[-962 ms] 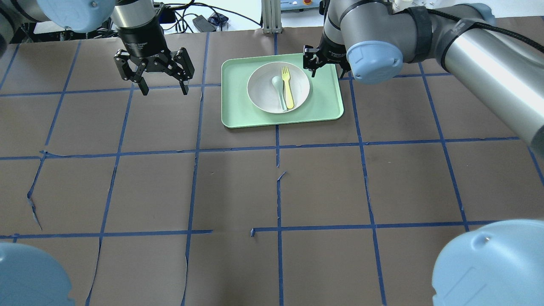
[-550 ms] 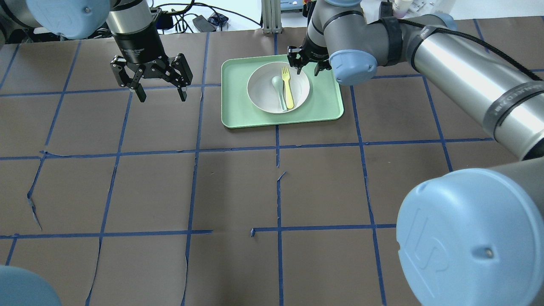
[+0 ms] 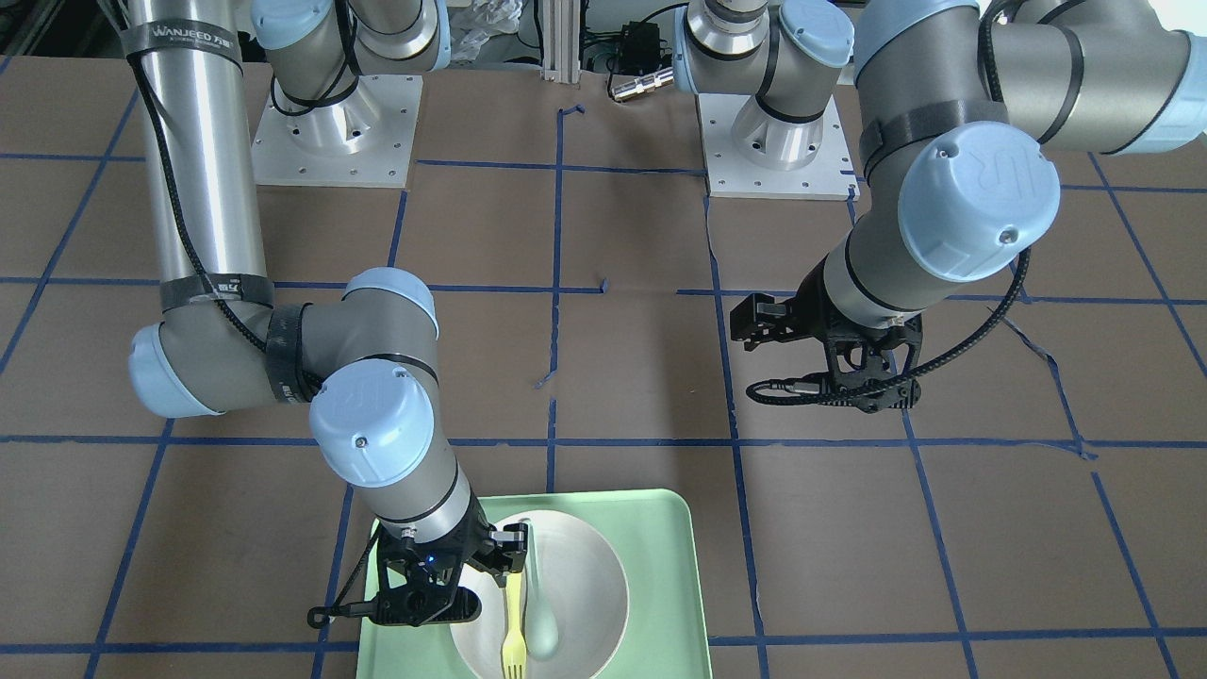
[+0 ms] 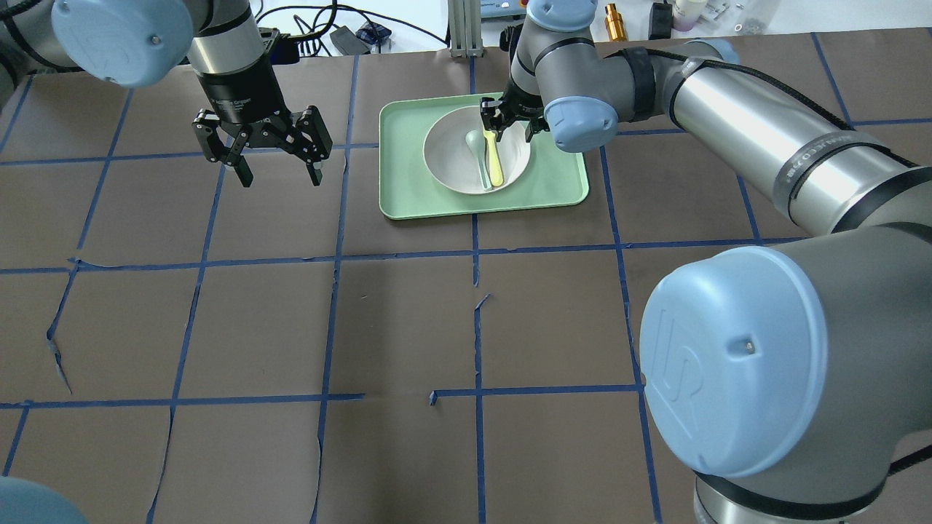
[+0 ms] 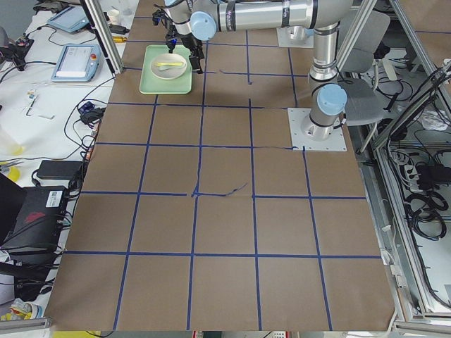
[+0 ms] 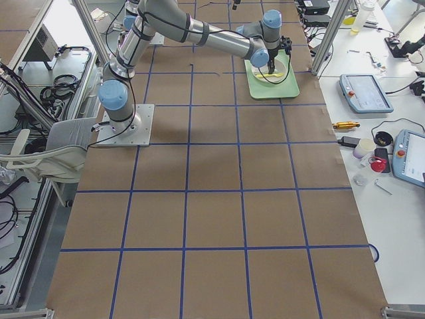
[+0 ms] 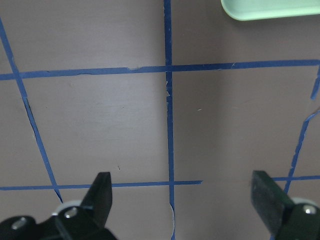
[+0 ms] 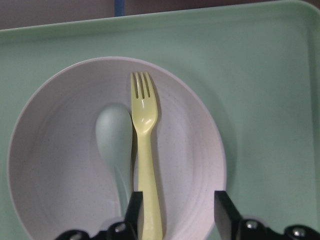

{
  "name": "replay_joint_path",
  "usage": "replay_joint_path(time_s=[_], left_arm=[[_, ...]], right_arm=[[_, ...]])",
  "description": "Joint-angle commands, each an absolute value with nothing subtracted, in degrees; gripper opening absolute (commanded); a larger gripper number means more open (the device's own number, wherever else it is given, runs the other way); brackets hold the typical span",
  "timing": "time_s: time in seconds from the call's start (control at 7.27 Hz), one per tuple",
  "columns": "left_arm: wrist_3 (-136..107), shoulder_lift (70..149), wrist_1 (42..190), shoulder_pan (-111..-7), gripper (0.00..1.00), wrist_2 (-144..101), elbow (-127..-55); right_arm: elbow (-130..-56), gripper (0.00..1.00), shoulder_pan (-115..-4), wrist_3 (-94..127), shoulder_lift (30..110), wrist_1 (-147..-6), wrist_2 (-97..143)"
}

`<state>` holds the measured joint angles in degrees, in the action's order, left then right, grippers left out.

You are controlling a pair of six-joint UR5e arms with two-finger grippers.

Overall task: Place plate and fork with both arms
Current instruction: 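Move the right gripper over the plate and lower onto the yellow fork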

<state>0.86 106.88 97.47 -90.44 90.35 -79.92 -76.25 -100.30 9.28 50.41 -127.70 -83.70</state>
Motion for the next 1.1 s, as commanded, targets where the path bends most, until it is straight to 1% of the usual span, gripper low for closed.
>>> replay_joint_path(time_s=[0.0, 0.14, 0.41, 0.96], left_arm=[[0.8, 106.7, 97.4, -90.4, 1.00, 90.4, -80.9], [0.8, 106.7, 97.4, -90.4, 1.00, 90.4, -81.3], [0.8, 106.7, 97.4, -90.4, 1.00, 90.4, -81.4], [0.8, 106.3, 96.7, -90.4, 1.00, 90.4, -82.5]], right_arm=[[-76.2, 0.57, -100.5, 6.2, 49.0, -127.7, -83.6], [-76.2, 0.54, -101.3, 6.2, 48.5, -127.7, -83.6], [-76.2, 0.41, -101.8, 6.2, 48.2, -127.7, -83.6], [-76.1, 0.44, -101.9, 6.3, 46.8, -128.1, -83.4]])
